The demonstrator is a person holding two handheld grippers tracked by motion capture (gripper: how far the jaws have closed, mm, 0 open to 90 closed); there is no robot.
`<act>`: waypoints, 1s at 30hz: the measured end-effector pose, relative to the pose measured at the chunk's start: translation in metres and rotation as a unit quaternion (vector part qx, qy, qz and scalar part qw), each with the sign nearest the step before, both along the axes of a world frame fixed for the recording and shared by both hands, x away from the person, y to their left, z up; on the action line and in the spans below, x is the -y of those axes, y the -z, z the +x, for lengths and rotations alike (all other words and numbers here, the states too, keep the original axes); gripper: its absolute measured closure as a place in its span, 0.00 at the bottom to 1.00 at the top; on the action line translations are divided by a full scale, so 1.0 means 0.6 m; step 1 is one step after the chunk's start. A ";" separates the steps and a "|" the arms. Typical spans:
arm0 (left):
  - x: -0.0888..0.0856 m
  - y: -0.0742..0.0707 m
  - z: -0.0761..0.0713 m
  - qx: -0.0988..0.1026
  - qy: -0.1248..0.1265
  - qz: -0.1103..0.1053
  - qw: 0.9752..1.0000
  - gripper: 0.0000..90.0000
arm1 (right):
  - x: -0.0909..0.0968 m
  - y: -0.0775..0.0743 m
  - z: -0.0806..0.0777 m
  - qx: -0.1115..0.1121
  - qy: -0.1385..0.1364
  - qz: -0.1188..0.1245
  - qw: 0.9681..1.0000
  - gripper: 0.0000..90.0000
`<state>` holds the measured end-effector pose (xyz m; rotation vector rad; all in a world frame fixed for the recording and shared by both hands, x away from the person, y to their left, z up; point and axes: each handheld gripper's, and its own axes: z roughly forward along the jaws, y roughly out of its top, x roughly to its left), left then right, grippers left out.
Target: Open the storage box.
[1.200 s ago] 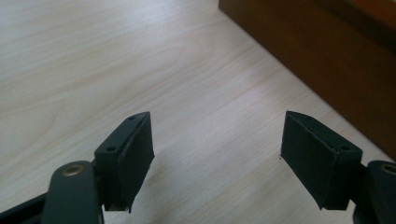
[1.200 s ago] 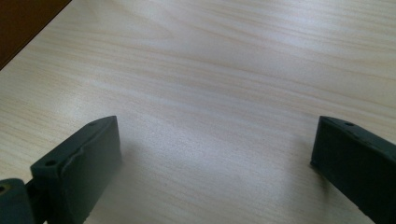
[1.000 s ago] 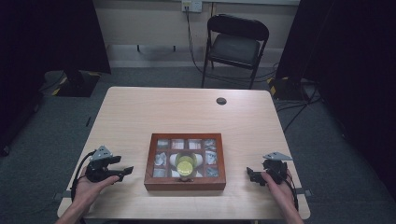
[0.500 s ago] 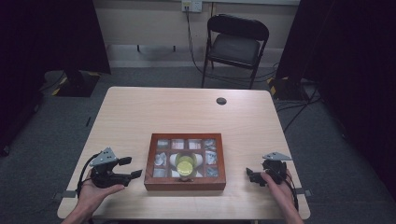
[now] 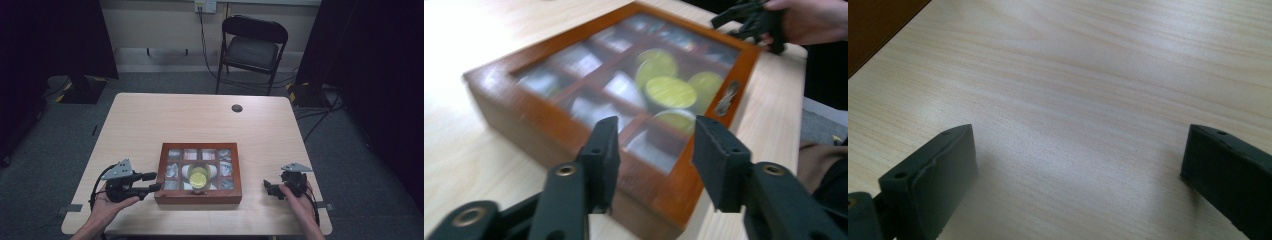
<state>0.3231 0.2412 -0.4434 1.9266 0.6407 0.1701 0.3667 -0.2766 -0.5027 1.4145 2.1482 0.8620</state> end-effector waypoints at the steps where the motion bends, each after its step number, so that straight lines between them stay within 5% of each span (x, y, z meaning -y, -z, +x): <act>1: 0.003 -0.002 -0.001 0.004 0.007 -0.003 1.000 0.63 | 0.000 0.000 0.000 0.000 0.000 0.000 1.000 0.01; 2: 0.005 -0.003 -0.001 0.009 0.013 -0.015 1.000 0.63 | 0.000 0.000 0.000 0.000 0.000 0.000 1.000 0.01; 7: 0.022 -0.011 0.000 0.017 0.030 -0.007 0.999 0.63 | 0.000 0.000 0.001 -0.001 -0.001 0.000 1.000 0.00; 13: 0.050 -0.025 0.019 -0.014 0.027 0.025 0.999 0.65 | 0.000 0.000 0.001 -0.001 -0.001 0.000 1.000 0.00; 22: 0.137 -0.034 0.052 -0.063 0.074 0.011 0.995 0.64 | 0.001 0.000 0.001 -0.001 -0.003 0.000 1.000 0.00; 27: 0.168 -0.023 0.047 -0.067 0.098 0.033 0.992 0.64 | 0.001 0.000 0.001 -0.001 -0.003 0.000 1.000 0.00; 30: 0.176 -0.021 0.037 -0.044 0.101 0.034 0.993 0.67 | 0.001 0.000 0.001 -0.001 -0.003 0.000 1.000 0.00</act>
